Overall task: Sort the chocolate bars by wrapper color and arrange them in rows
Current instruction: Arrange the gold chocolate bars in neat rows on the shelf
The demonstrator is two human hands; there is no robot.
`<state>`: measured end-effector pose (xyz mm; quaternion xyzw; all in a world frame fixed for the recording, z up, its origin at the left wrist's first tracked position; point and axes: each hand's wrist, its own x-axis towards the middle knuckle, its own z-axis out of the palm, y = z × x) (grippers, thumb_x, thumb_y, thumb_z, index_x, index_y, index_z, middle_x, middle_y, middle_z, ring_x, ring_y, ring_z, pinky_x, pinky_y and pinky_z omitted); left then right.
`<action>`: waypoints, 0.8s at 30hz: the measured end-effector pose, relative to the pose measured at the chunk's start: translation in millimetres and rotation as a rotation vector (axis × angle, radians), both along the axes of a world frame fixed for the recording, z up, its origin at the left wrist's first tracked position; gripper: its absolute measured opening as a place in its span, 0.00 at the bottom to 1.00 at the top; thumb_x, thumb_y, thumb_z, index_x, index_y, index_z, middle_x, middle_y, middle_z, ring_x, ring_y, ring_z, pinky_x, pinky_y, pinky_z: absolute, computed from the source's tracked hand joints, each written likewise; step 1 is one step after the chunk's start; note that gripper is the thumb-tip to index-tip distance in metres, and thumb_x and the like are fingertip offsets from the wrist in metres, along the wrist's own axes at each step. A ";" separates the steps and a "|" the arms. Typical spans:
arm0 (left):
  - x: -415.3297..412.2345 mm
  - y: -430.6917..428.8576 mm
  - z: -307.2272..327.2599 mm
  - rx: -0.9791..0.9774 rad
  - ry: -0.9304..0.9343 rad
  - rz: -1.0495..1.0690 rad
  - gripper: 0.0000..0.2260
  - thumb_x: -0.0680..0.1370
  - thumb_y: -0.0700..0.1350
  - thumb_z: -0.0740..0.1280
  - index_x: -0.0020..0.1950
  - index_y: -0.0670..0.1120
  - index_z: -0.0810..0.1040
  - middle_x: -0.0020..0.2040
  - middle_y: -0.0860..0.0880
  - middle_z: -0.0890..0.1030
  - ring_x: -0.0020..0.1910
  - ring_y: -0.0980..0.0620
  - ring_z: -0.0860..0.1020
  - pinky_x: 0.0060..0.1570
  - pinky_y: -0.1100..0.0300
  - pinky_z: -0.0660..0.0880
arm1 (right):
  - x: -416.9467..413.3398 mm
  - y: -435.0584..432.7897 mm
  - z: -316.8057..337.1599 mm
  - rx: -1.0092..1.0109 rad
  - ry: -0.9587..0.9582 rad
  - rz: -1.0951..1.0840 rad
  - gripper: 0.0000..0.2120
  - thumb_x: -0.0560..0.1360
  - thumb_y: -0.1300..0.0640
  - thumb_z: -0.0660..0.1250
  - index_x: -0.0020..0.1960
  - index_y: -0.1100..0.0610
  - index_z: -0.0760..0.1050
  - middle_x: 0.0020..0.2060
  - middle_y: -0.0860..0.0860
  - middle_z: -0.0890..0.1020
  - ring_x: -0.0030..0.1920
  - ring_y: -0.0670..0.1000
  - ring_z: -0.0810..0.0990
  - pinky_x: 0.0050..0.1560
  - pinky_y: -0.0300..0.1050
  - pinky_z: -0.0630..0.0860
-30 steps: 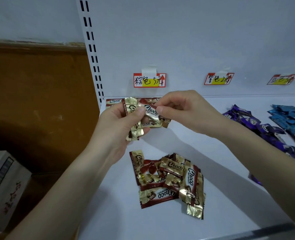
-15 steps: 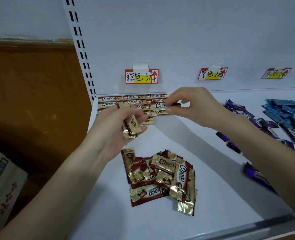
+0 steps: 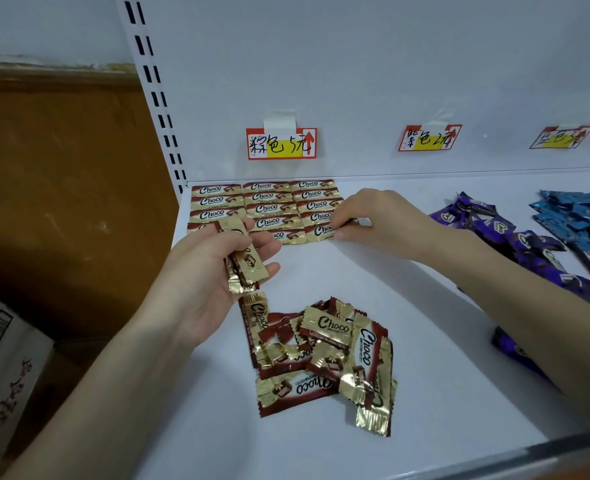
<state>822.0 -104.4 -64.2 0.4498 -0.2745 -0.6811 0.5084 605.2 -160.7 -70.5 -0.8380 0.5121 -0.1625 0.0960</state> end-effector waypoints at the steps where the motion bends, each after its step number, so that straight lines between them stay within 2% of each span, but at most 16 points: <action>1: 0.0 -0.1 -0.6 0.002 -0.002 -0.001 0.10 0.79 0.32 0.58 0.53 0.40 0.77 0.40 0.43 0.84 0.40 0.49 0.84 0.33 0.58 0.81 | -0.1 -0.9 -1.0 0.000 0.016 0.004 0.08 0.73 0.61 0.69 0.51 0.61 0.81 0.50 0.54 0.82 0.51 0.54 0.77 0.53 0.48 0.68; 8: 0.2 -0.6 -1.2 -0.007 -0.004 -0.008 0.10 0.79 0.33 0.57 0.54 0.39 0.76 0.43 0.42 0.83 0.41 0.49 0.84 0.33 0.57 0.81 | 0.6 -1.3 -1.2 -0.005 0.060 0.003 0.08 0.74 0.60 0.68 0.52 0.60 0.81 0.51 0.54 0.81 0.53 0.54 0.75 0.54 0.48 0.68; 14: -0.1 0.9 0.5 -0.011 -0.003 -0.009 0.11 0.79 0.31 0.55 0.52 0.39 0.76 0.46 0.40 0.84 0.43 0.47 0.84 0.38 0.55 0.82 | 1.1 -2.0 -2.8 -0.017 0.070 0.008 0.07 0.74 0.60 0.67 0.51 0.59 0.81 0.49 0.54 0.82 0.52 0.54 0.75 0.52 0.46 0.68; 18: 0.8 1.5 0.6 -0.048 -0.021 -0.046 0.11 0.79 0.31 0.57 0.54 0.41 0.75 0.48 0.42 0.84 0.45 0.49 0.84 0.42 0.56 0.81 | 0.8 -1.0 -1.1 -0.020 0.059 0.011 0.08 0.74 0.60 0.67 0.51 0.59 0.81 0.50 0.54 0.82 0.52 0.53 0.76 0.52 0.43 0.68; 21: 3.3 2.5 2.8 -0.113 -0.076 -0.051 0.10 0.78 0.35 0.60 0.54 0.44 0.78 0.48 0.47 0.85 0.45 0.53 0.84 0.46 0.56 0.80 | 11.5 6.6 9.3 -0.037 -0.148 -0.045 0.07 0.75 0.58 0.67 0.50 0.58 0.81 0.46 0.50 0.82 0.45 0.43 0.76 0.46 0.29 0.67; 23: 4.2 4.0 5.1 -0.156 -0.061 -0.023 0.09 0.77 0.37 0.62 0.52 0.45 0.79 0.47 0.50 0.85 0.42 0.56 0.83 0.46 0.59 0.78 | 28.4 18.4 19.3 -0.003 -0.349 -0.068 0.05 0.75 0.57 0.67 0.46 0.56 0.81 0.40 0.43 0.81 0.40 0.38 0.76 0.42 0.26 0.68; 24: 4.8 4.9 6.4 -0.174 -0.033 -0.005 0.08 0.77 0.38 0.63 0.52 0.45 0.79 0.46 0.50 0.85 0.40 0.57 0.83 0.43 0.62 0.78 | 39.3 25.8 24.1 0.033 -0.445 -0.057 0.04 0.74 0.57 0.67 0.44 0.55 0.80 0.38 0.41 0.80 0.39 0.36 0.76 0.41 0.26 0.69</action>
